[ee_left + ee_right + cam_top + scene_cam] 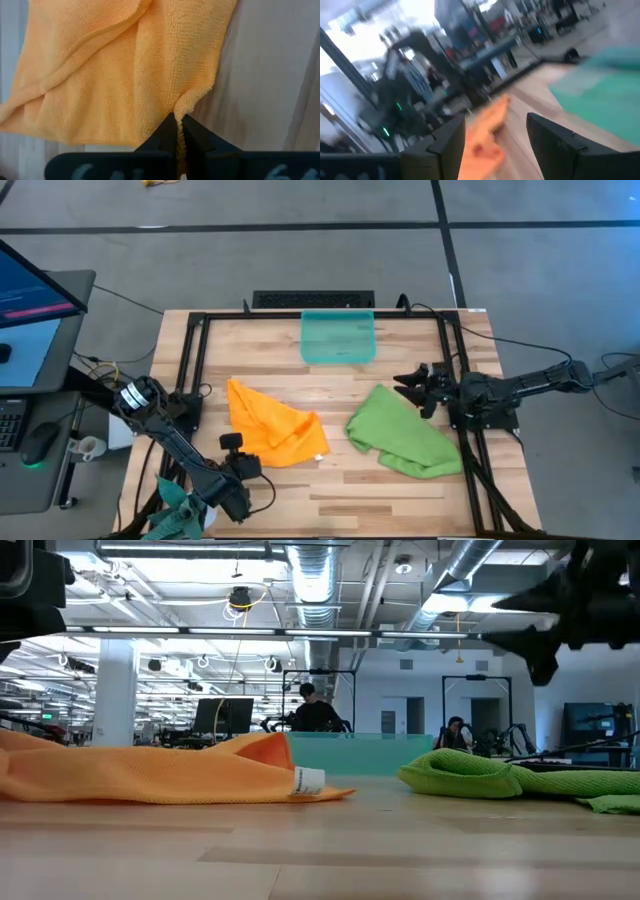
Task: Roll microfiber towels into tight, uniform cylinder then place into a basket
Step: Fold the orange microfiber towel
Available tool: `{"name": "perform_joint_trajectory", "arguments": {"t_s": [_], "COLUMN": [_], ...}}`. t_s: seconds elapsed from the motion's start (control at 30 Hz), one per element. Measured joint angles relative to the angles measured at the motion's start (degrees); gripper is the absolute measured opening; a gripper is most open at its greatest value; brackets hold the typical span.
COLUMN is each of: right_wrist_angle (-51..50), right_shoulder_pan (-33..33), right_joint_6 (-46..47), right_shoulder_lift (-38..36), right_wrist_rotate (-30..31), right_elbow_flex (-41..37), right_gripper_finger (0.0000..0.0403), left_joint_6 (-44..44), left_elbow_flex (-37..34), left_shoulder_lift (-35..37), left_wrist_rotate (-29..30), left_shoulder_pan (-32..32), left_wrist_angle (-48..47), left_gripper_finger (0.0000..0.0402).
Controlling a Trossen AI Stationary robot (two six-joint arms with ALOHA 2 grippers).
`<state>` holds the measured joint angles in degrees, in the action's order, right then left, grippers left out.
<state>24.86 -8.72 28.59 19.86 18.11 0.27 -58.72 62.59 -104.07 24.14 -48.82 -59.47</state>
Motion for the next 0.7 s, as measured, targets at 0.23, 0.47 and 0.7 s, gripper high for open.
{"name": "perform_joint_trajectory", "arguments": {"t_s": [0.23, 0.47, 0.7], "right_wrist_angle": [15.0, 14.8, 14.6], "right_shoulder_pan": [0.1, -0.3, -7.5], "right_joint_6": [-1.9, -2.4, -15.0], "right_shoulder_lift": [0.0, 3.3, 17.8], "right_wrist_rotate": [-1.7, -3.2, -3.2], "right_elbow_flex": [0.2, 6.2, 15.0], "right_gripper_finger": [0.0232, 0.0232, 0.0232], "left_joint_6": [-0.4, -0.6, -2.1], "left_elbow_flex": [0.0, 0.0, 0.0], "left_shoulder_lift": [0.0, 0.1, 0.1], "left_wrist_rotate": [0.1, 0.1, 0.1], "left_shoulder_pan": [0.0, 0.0, 0.0], "left_wrist_angle": [-0.1, 0.0, 0.1], "left_gripper_finger": [0.0000, 0.0000, 0.0000]}}
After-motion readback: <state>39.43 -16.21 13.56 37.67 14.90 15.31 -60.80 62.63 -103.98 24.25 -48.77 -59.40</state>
